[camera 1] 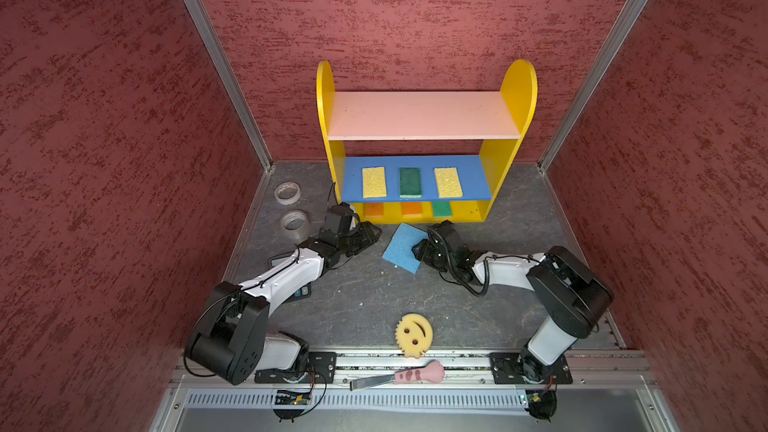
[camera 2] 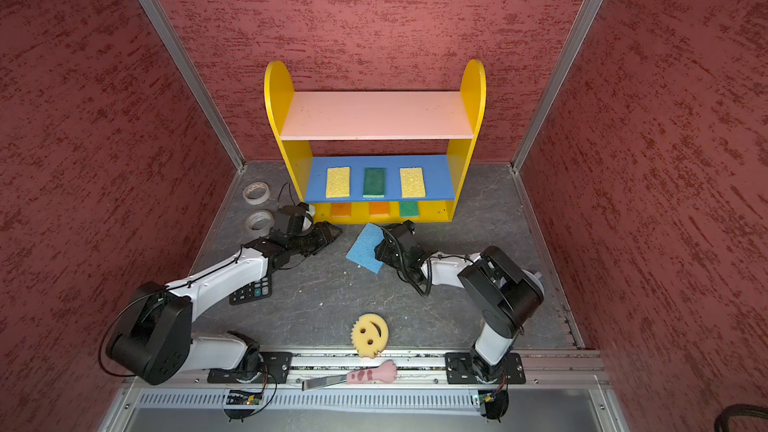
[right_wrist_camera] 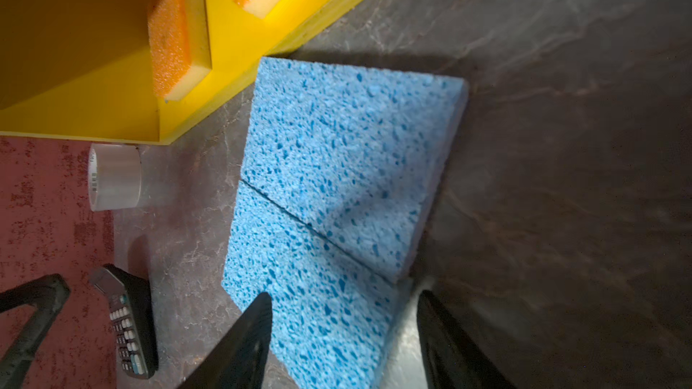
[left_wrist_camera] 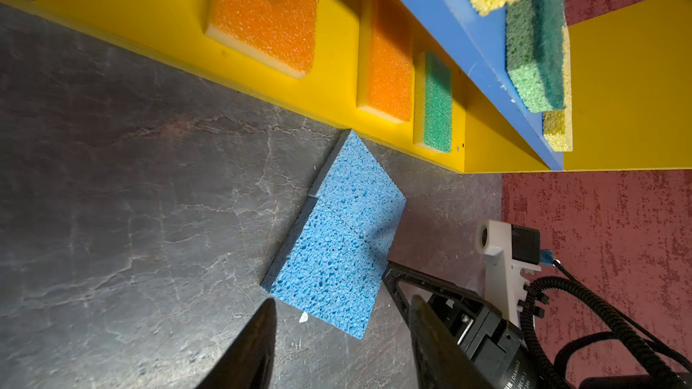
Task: Place and organize the cleaning sponges onto the shelf
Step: 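Move the right gripper down to the blue sponge on the table, then separate the top blue sponge piece with the right gripper, sliding it toward the robot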
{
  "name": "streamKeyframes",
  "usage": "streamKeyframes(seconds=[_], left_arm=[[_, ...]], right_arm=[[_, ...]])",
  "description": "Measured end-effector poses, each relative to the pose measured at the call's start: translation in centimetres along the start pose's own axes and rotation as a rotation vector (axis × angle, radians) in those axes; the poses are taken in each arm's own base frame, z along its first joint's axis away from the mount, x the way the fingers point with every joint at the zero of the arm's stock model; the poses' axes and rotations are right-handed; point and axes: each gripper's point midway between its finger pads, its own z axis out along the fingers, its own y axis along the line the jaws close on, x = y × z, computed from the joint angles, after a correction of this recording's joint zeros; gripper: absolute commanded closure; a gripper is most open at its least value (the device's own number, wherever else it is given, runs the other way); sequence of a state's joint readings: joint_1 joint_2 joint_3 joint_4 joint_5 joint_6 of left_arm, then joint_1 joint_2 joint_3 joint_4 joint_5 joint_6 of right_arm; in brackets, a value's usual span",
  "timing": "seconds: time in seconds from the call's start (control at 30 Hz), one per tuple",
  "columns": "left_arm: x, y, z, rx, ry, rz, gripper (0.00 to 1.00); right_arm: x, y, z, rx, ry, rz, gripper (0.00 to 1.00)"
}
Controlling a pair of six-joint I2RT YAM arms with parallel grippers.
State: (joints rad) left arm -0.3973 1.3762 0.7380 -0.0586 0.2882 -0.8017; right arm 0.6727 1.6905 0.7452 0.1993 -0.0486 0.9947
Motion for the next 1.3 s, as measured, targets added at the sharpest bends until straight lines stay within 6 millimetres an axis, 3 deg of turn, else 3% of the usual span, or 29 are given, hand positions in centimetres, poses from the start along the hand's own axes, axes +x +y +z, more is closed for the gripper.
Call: streamKeyframes(seconds=[0.37, 0.7, 0.83, 0.97, 1.13, 1.3], left_arm=[[2.9, 2.5, 3.0, -0.045, 0.097, -0.069, 0.48], [3.6, 3.7, 4.3, -0.102, 0.115, -0.109, 0.48], [2.8, 3.8, 4.1, -0.124, 0.085, -0.109, 0.48], [2.0, 3.7, 3.3, -0.137, 0.046, -0.105, 0.43], [1.1, 2.6, 2.1, -0.117, 0.004, -0.094, 0.43], [1.6, 3.1, 2.0, -0.134, 0.018, -0.096, 0.41]], right_arm=[[1.6, -0.4, -0.3, 0.065, 0.042, -0.098, 0.34], [8.1, 2.5, -0.4, 0.025, 0.171, -0.378, 0.35], [9.2, 3.0, -0.9, -0.015, 0.196, -0.438, 0.33], [7.6, 3.5, -1.9, -0.014, 0.149, -0.491, 0.34], [3.3, 4.7, -2.1, -0.009, 0.056, -0.529, 0.39], [0.3, 4.9, -0.8, 0.01, 0.017, -0.538, 0.43]])
